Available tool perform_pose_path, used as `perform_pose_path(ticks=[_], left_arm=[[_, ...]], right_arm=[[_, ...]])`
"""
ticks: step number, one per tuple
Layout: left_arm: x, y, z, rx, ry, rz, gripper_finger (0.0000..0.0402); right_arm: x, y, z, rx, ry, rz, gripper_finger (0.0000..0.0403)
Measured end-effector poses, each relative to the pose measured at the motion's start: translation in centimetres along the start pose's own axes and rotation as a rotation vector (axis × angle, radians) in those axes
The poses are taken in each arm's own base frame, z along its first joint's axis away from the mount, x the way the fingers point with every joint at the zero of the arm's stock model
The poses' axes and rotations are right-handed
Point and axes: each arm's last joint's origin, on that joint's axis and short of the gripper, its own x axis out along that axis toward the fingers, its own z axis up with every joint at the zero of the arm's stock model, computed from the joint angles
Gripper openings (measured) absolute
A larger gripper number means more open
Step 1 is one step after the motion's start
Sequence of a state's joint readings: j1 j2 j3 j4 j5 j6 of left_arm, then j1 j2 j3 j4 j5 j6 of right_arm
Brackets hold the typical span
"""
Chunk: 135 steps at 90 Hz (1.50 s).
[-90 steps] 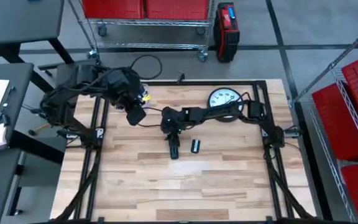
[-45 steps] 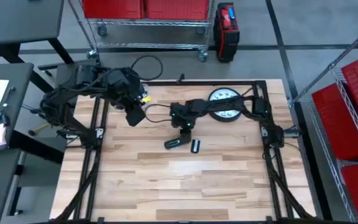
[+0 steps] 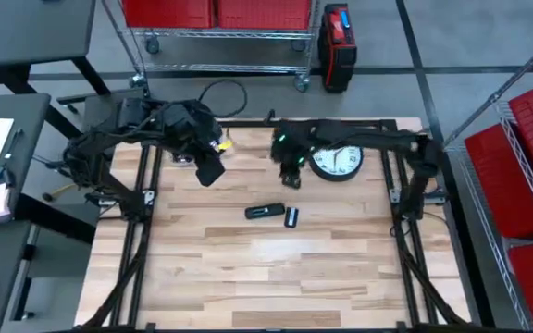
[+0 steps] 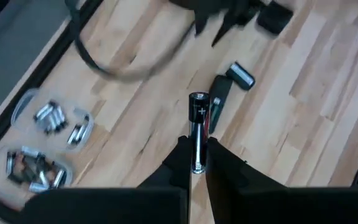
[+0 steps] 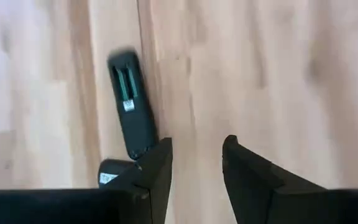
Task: Insert battery
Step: Insert the silver battery into the remote battery compartment
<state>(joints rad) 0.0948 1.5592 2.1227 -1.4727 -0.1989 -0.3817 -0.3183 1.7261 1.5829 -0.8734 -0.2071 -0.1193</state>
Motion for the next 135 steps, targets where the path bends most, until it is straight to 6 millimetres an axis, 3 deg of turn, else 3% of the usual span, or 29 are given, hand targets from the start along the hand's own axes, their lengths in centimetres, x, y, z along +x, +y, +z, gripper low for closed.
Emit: perform_pose_path(ticks=[9, 19, 27, 34, 51, 67, 79, 92, 115, 135], left_arm=[[1.3, -0.2, 0.5, 0.007, -0.019, 0.099, 0.0006], [3.5, -0.8, 0.9, 0.040, -0.030, 0.102, 0.0006], [5.8, -1.5, 1.1, 0.070, -0.049, 0.057, 0.0006], [7.9, -2.0, 0.8, 0.092, -0.047, 0.004, 0.0006], [12.1, -3.1, 0.0, 0.113, -0.067, -0.175, 0.0006], [13.3, -3.5, -0.5, 0.072, -0.054, -0.277, 0.0006], [13.2, -3.9, -0.4, 0.061, -0.067, -0.295, 0.0006], [13.2, -3.9, -0.6, 0.064, -0.053, -0.294, 0.0006], [13.3, -3.8, -0.8, 0.072, -0.035, -0.285, 0.0006], [13.3, -3.7, -1.0, 0.074, -0.009, -0.275, 0.0006]], right_arm=[[-5.8, 0.1, -0.4, -0.025, -0.129, -0.037, 0.0122], [-10.8, 0.6, -1.6, -0.042, -0.260, -0.077, 0.0122], [-13.1, 1.1, -3.2, -0.054, -0.353, -0.097, 0.0122], [-13.8, 1.5, -5.2, -0.048, -0.415, -0.105, 0.0122], [-11.7, 2.3, -10.0, 0.041, -0.623, -0.015, 0.0122], [-8.3, 3.3, -11.2, 0.126, -0.790, 0.143, 0.0122], [-5.6, 3.8, -10.1, 0.111, -0.749, 0.186, 0.0122], [-2.8, 4.7, -7.6, 0.068, -0.702, 0.250, 0.0124], [-1.0, 4.9, -3.2, 0.016, -0.688, 0.363, 0.0149], [0.4, 5.2, -2.2, 0.013, -0.643, 0.387, 0.0160]])
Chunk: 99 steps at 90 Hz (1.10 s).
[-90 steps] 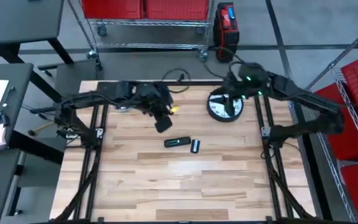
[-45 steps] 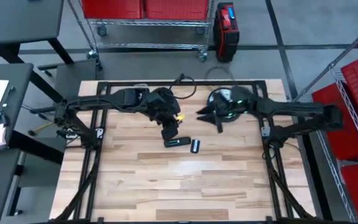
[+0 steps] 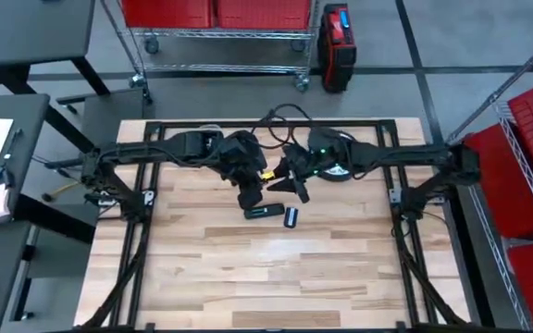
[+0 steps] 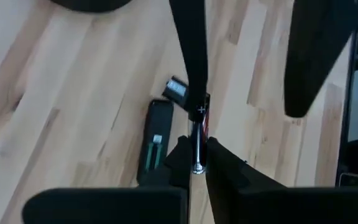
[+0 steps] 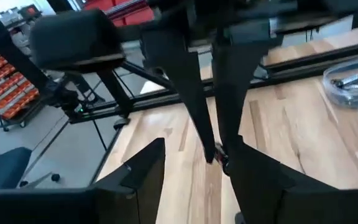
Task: Insert battery
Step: Insert the silver battery into the remote battery compartment
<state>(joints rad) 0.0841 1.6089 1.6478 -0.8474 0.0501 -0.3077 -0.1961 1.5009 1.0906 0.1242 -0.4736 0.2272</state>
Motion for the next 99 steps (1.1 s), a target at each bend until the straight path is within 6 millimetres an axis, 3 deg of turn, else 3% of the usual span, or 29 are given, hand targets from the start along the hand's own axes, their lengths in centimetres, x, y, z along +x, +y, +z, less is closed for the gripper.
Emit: perform_pose_path(ticks=[57, 99], left_arm=[[-0.04, 0.01, -0.04, 0.025, 0.005, 0.001, 0.0006], [-0.04, -0.02, -0.07, 0.030, 0.007, -0.002, 0.0006]], right_arm=[[0.74, -0.21, -0.66, -0.026, 0.034, -0.031, 0.0140], [0.72, -0.25, -0.69, -0.032, 0.036, -0.036, 0.0013]])
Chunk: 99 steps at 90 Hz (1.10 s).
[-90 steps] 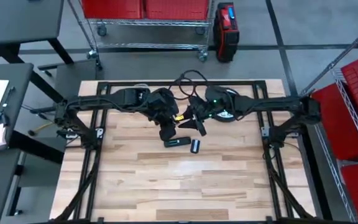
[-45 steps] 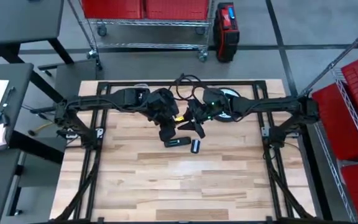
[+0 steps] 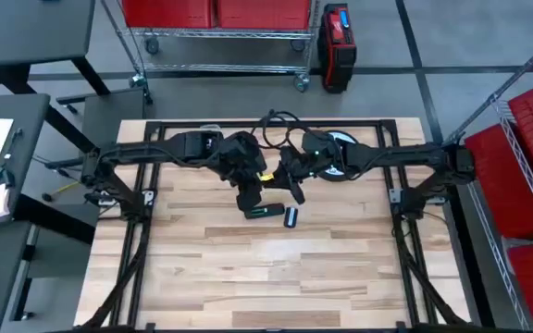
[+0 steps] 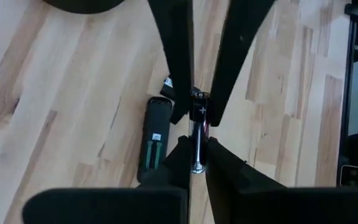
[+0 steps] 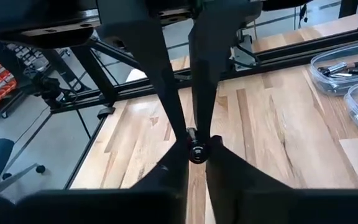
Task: Insert battery
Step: Insert the silver battery into the remote battery compartment
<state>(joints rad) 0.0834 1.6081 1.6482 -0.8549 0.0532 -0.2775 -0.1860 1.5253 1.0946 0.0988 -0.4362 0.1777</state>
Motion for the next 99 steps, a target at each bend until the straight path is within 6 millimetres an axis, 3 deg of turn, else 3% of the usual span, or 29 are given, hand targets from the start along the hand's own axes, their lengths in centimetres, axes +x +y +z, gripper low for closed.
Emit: perform_pose_path(ticks=[31, 66, 86, 99], left_arm=[[0.0, 0.1, 0.0, -0.053, -0.001, 0.005, 0.0037], [-1.1, 0.2, -0.2, -0.041, 0.069, 0.033, 0.0124], [-2.7, 0.2, -1.6, -0.004, 0.164, 0.123, 0.0125], [-3.4, 0.0, -3.2, 0.056, 0.212, 0.233, 0.0125]], right_arm=[[-0.2, -0.5, 0.0, 0.006, 0.006, -0.009, 0.0008], [-1.2, -1.2, -0.1, 0.013, 0.047, -0.041, 0.0008], [-1.2, -0.8, -2.1, 0.027, 0.193, -0.047, 0.0008], [-0.9, -1.2, -3.8, 0.031, 0.164, -0.063, 0.0007]])
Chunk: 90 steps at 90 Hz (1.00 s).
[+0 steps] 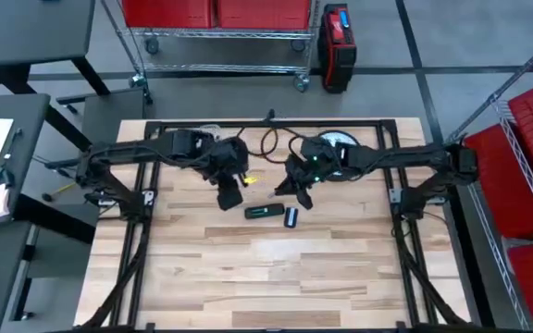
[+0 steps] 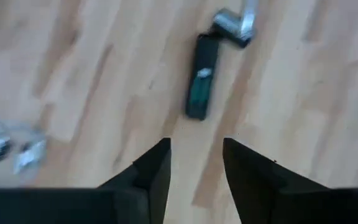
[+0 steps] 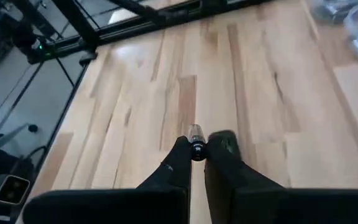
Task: Insert battery
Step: Insert the silver battery into the remote battery compartment
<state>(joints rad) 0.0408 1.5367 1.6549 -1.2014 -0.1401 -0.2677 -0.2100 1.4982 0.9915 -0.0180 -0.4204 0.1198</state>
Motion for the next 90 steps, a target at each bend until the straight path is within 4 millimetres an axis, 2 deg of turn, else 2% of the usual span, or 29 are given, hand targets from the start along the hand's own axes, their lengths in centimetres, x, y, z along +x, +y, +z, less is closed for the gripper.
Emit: perform_pose_path(ticks=[5, 16, 32, 44, 58, 73, 90], left_arm=[[0.1, 0.0, -1.2, 0.013, 0.015, 0.002, 0.0124], [2.0, 0.4, -4.2, -0.009, -0.013, -0.039, 0.0124], [6.5, 1.2, -7.7, -0.079, -0.220, -0.096, 0.0124], [10.3, 1.1, -9.6, -0.024, -0.334, -0.117, 0.0124], [13.8, 1.2, -11.8, -0.005, -0.291, -0.104, 0.0124], [16.4, 1.2, -13.1, 0.008, -0.240, -0.099, 0.0124], [18.3, 0.6, -12.8, 0.014, -0.283, -0.155, 0.0124]], right_arm=[[0.1, -0.4, -0.7, 0.004, -0.022, -0.009, 0.0007], [1.0, -1.2, -2.4, -0.004, -0.054, -0.042, 0.0007], [4.3, -1.8, -5.1, -0.021, 0.011, -0.061, 0.0007], [6.9, -2.0, -6.1, -0.023, 0.044, -0.051, 0.0007], [8.7, -2.0, -6.7, -0.019, 0.079, -0.056, 0.0007], [9.9, -1.9, -7.3, -0.003, 0.098, -0.065, 0.0007], [10.6, -1.9, -8.4, 0.003, 0.138, -0.097, 0.0007]])
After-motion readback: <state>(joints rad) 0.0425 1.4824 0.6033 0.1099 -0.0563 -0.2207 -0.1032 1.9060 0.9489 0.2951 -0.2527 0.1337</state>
